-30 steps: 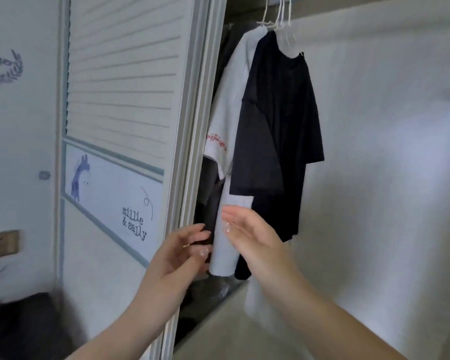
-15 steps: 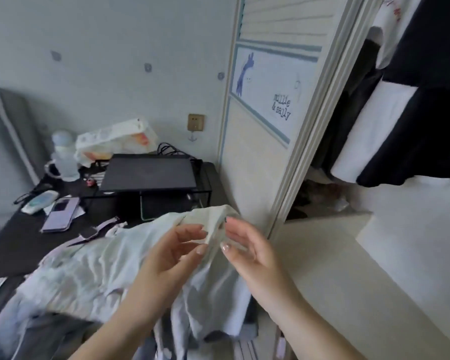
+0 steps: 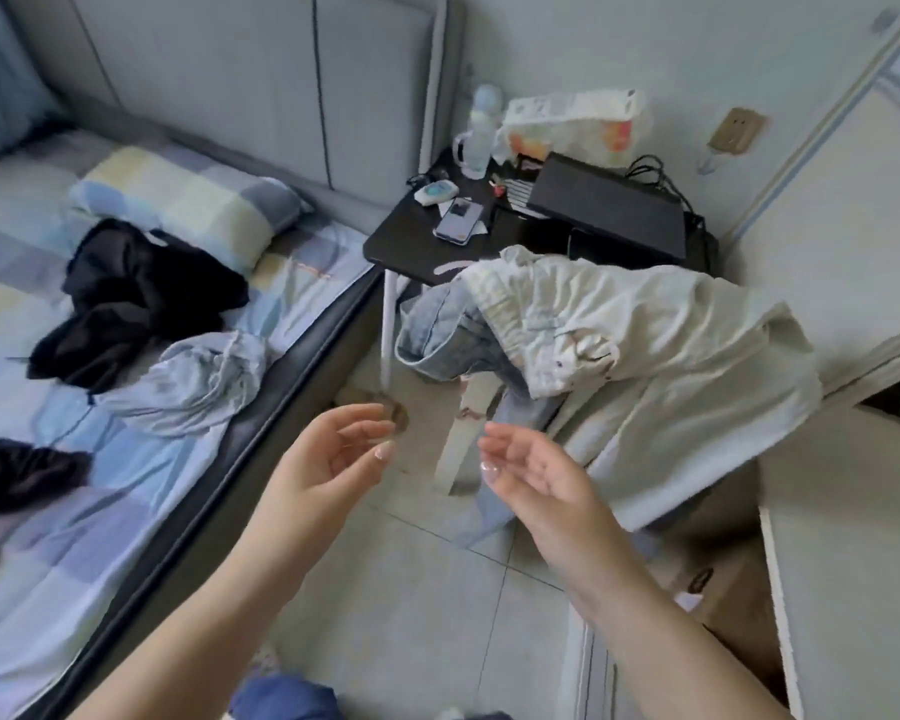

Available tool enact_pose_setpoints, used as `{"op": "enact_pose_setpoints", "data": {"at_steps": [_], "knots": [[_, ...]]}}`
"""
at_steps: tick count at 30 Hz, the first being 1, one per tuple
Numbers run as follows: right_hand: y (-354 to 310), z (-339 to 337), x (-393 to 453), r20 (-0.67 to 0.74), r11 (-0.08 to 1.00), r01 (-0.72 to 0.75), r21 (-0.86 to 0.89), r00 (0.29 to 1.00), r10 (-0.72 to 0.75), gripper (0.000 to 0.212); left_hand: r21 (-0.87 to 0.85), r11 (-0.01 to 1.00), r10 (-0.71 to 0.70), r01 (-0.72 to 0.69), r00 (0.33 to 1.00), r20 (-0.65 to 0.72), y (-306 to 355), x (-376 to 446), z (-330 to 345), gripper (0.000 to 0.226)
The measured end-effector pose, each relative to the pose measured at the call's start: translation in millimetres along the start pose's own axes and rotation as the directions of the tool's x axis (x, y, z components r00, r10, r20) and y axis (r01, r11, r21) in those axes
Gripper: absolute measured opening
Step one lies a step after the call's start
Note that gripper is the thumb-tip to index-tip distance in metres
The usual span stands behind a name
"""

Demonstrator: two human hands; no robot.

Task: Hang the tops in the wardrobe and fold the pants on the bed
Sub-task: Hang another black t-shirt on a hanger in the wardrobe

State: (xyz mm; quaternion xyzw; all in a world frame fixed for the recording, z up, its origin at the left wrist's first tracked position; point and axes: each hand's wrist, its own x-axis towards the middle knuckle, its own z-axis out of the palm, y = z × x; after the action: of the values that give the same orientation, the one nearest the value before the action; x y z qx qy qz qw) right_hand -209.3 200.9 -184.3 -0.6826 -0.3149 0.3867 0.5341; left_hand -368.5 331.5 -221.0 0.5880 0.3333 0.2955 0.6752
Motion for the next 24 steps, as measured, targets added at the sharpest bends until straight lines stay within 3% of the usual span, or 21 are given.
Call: {"op": "enact_pose_setpoints", "data": {"at_steps": [4, 8, 15, 20, 24], "knots": [[-16, 100, 28, 0.144, 1.0, -0.011, -0.014, 0.989, 0.013, 0.025, -0.052, 0.998, -0.035, 0.027, 0.984, -0.173, 1, -27, -103, 0.03], [-27, 230, 57, 0.351, 0.999, -0.049, -0.008, 0.935, 0.049, 0.024, -0.073, 0.996, -0.076, 0.052, 0.927, -0.368, 8, -53, -226, 0.026], [-38, 429, 91, 0.689, 0.997, -0.026, -0.072, 0.722, 0.069, 0.024, -0.122, 0.988, -0.155, 0.097, 0.696, -0.702, 24, -108, -383, 0.021], [-36, 509, 114, 0.794, 0.985, 0.002, -0.17, 0.592, 0.136, 0.025, -0.198, 0.973, -0.233, 0.122, 0.529, -0.816, 10, -132, -448, 0.023], [-29, 557, 146, 0.828, 0.976, -0.02, -0.218, 0.525, 0.196, 0.024, -0.26, 0.958, -0.285, 0.118, 0.444, -0.849, -8, -123, -485, 0.024]]}}
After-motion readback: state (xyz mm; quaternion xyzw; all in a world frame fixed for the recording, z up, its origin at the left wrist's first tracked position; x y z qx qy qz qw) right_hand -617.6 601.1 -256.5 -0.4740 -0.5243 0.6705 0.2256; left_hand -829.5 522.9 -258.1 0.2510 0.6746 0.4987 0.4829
